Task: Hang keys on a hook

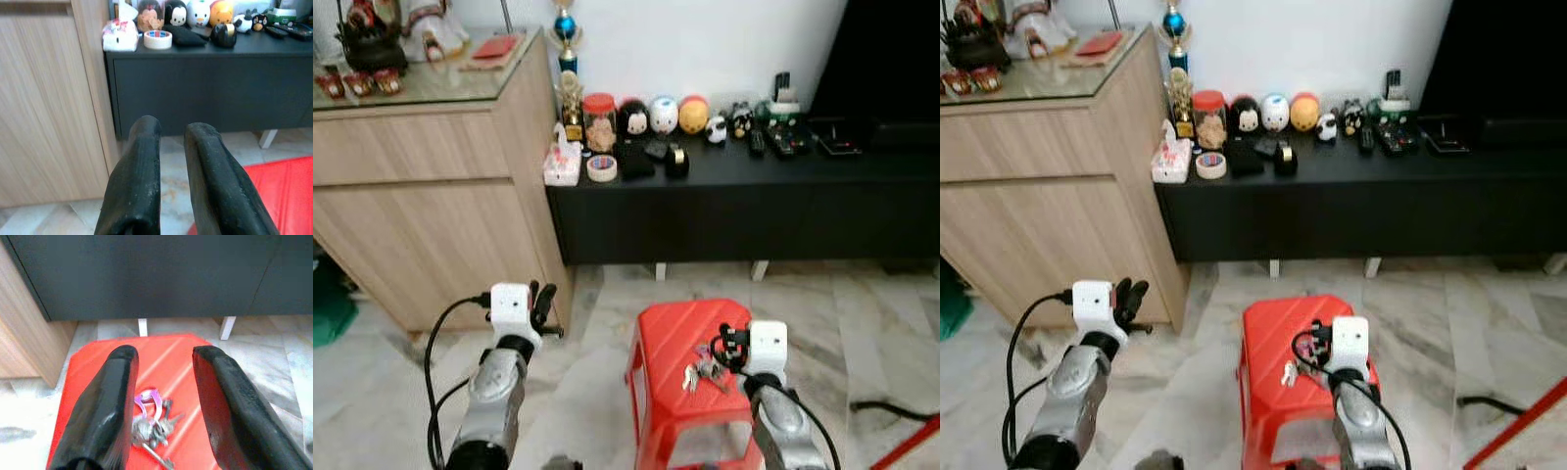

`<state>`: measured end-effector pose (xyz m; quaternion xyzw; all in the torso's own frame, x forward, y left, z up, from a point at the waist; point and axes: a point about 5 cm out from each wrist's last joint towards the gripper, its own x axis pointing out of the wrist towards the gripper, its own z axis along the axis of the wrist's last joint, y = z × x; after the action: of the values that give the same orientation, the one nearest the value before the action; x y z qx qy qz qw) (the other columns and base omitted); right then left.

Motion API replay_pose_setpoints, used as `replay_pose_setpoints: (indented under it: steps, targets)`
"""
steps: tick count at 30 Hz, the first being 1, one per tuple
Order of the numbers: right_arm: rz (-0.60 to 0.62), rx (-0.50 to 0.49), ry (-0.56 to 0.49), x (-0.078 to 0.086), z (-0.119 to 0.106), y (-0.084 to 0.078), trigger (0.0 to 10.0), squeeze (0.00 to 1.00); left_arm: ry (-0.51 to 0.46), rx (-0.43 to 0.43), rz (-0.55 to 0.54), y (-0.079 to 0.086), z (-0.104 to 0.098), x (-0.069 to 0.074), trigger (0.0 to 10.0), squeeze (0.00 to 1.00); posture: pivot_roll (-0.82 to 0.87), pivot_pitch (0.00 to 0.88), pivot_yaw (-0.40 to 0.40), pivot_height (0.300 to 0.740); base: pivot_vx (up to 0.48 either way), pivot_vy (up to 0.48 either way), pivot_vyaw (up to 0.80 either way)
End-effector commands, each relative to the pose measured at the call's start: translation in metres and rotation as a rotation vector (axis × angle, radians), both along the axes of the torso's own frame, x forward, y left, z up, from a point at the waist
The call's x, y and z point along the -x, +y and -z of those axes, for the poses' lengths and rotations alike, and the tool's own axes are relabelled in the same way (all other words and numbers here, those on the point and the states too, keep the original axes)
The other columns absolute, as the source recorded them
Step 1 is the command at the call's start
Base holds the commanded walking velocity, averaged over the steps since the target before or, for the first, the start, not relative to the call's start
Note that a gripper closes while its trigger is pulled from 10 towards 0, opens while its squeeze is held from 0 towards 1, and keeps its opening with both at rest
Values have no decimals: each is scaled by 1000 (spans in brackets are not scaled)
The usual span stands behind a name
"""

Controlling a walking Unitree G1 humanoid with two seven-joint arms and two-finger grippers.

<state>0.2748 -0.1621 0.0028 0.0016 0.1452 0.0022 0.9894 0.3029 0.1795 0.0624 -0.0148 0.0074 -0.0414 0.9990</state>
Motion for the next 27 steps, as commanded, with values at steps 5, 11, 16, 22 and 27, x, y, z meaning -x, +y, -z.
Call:
replay_pose_setpoints:
  steps: [5, 11, 16, 22, 27]
  targets:
    - [-12, -1, 24, 0, 2, 1, 10000, 0, 3, 7, 8, -3, -3, -2, 10000, 0, -67, 0, 22, 640, 0, 0, 0]
    - [-27, 0, 26, 0, 2, 3, 10000, 0, 8, 6, 14, -3, -3, -3, 10000, 0, -65, 0, 22, 640, 42, 0, 0]
    - [-38, 12, 22, 0, 2, 4, 10000, 0, 17, 1, 21, -4, -2, -3, 10000, 0, -66, 0, 23, 640, 274, 0, 0]
    - [-29, 3, 24, 0, 2, 3, 10000, 0, 24, 0, 22, -4, -1, -2, 10000, 0, -64, 0, 23, 640, 290, 0, 278]
    - [-27, -1, 28, -1, 3, 3, 10000, 0, 28, -2, 21, -4, 0, -2, 10000, 0, -63, 0, 23, 640, 289, 0, 0]
